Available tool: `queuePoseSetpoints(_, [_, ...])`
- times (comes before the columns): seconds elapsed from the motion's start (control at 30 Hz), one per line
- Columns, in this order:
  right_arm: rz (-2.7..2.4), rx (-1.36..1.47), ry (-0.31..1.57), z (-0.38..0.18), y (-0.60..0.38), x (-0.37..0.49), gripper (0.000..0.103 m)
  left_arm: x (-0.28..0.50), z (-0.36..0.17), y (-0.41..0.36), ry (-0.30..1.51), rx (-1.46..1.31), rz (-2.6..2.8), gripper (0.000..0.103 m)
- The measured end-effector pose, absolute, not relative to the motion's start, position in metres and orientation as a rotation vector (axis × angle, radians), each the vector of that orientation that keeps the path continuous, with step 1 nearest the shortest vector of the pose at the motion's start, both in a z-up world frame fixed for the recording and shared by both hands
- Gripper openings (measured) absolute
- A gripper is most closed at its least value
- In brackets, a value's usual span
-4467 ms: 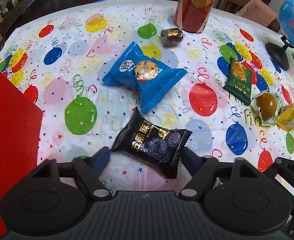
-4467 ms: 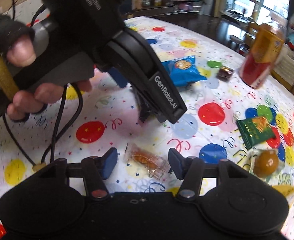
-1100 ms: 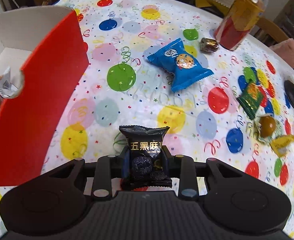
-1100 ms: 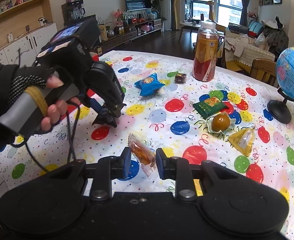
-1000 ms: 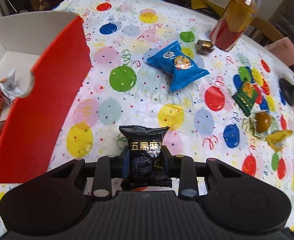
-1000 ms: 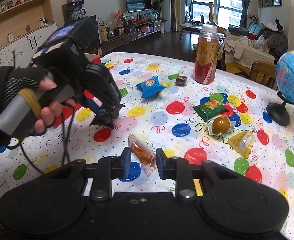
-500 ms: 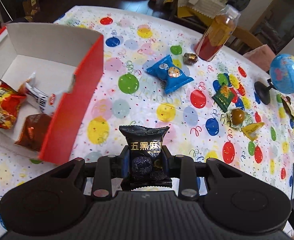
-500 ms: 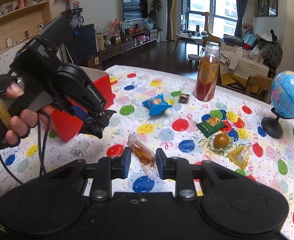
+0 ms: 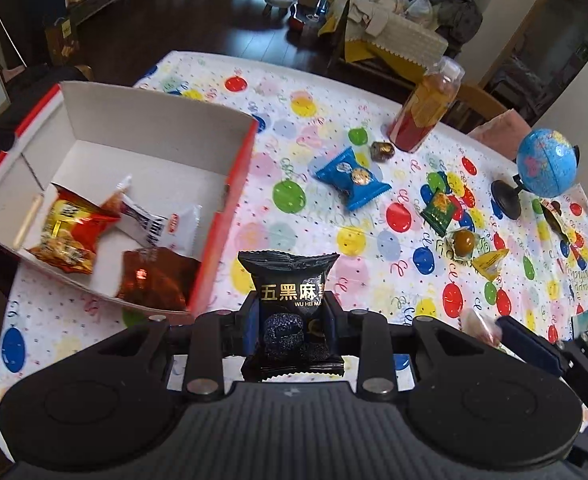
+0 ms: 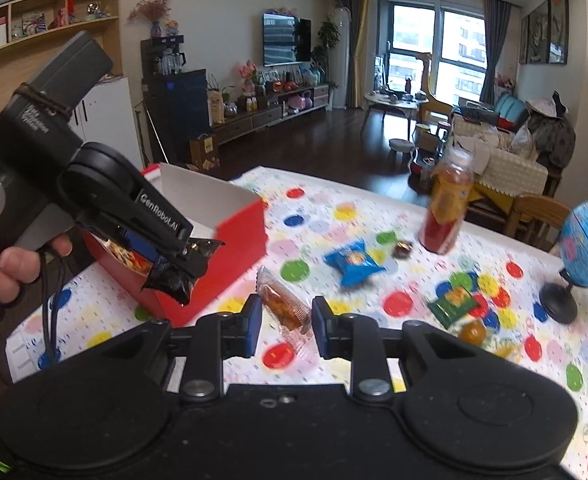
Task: Organize snacks
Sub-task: 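Lift and carry the black bag and clear snack over the red box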
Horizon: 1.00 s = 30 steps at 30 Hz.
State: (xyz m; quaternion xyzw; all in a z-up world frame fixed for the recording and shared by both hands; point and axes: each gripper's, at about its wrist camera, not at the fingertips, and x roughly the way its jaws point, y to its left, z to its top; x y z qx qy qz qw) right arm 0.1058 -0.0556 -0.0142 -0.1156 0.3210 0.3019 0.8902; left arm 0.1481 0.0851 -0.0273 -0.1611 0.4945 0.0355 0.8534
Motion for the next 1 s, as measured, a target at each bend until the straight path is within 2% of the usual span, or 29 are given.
queuePoseSetpoints(0.4, [0.679,-0.261,0.635,-0.004,0.011,0.108,0.025,0.126,-0.003,0.14,0.964,-0.314,0.12,0.031])
queuePoseSetpoints(1.0, [0.74,-0.279,0.653,-0.013,0.099,0.133,0.025,0.128,-0.004,0.229,0.935,-0.293,0.204,0.031])
